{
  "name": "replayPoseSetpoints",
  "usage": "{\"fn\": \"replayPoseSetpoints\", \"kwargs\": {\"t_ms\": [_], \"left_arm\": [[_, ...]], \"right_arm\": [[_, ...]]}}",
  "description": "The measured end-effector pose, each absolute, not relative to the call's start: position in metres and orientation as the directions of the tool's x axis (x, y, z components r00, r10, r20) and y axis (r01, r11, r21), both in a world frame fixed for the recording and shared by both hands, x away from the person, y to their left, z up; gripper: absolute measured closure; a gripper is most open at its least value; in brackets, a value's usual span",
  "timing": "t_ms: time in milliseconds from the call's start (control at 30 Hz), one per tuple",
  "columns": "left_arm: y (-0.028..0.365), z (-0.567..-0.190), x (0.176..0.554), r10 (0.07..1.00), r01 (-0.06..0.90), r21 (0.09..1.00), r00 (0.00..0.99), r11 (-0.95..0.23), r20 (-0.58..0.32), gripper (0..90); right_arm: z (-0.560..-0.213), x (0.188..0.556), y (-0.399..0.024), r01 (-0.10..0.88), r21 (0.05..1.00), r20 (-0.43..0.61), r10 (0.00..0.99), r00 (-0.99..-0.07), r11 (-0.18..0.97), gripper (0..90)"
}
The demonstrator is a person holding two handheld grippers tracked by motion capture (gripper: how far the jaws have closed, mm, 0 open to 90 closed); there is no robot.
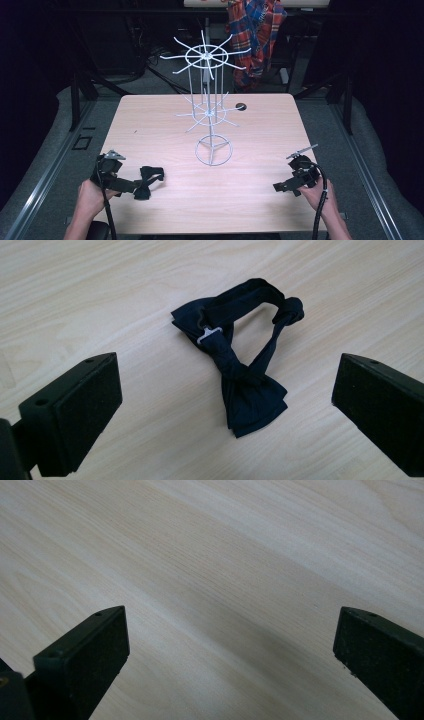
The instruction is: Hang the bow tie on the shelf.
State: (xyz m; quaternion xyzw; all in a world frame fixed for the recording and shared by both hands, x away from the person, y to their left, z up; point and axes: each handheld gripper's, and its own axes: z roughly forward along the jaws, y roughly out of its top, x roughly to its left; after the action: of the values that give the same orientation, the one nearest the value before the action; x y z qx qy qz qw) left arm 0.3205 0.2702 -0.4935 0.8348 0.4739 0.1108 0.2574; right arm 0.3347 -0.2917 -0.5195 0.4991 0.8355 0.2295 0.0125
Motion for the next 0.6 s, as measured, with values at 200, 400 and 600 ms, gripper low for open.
{"fn": "replayPoseSetpoints", "kwargs": {"t_ms": [200, 400, 600], "left_arm": [[0.2708, -0.4949, 0.3184, 0.843, 0.731, 0.54, 0.534, -0.418, -0.07, 0.0], [0.2717, -0.4955, 0.32, 0.836, 0.727, 0.536, 0.545, -0.43, -0.069, 0.0], [0.2687, -0.4957, 0.3214, 0.831, 0.721, 0.539, 0.552, -0.434, -0.07, 0.0]], "right_arm": [[-0.5191, 0.3348, -0.2891, 0.825, 0.391, 0.213, 0.832, -0.513, 0.409, 2.0], [-0.5202, 0.3352, -0.2866, 0.828, 0.38, 0.221, 0.828, -0.515, 0.414, 2.5], [-0.5211, 0.3357, -0.2852, 0.833, 0.368, 0.222, 0.831, -0.51, 0.413, 2.7]]}}
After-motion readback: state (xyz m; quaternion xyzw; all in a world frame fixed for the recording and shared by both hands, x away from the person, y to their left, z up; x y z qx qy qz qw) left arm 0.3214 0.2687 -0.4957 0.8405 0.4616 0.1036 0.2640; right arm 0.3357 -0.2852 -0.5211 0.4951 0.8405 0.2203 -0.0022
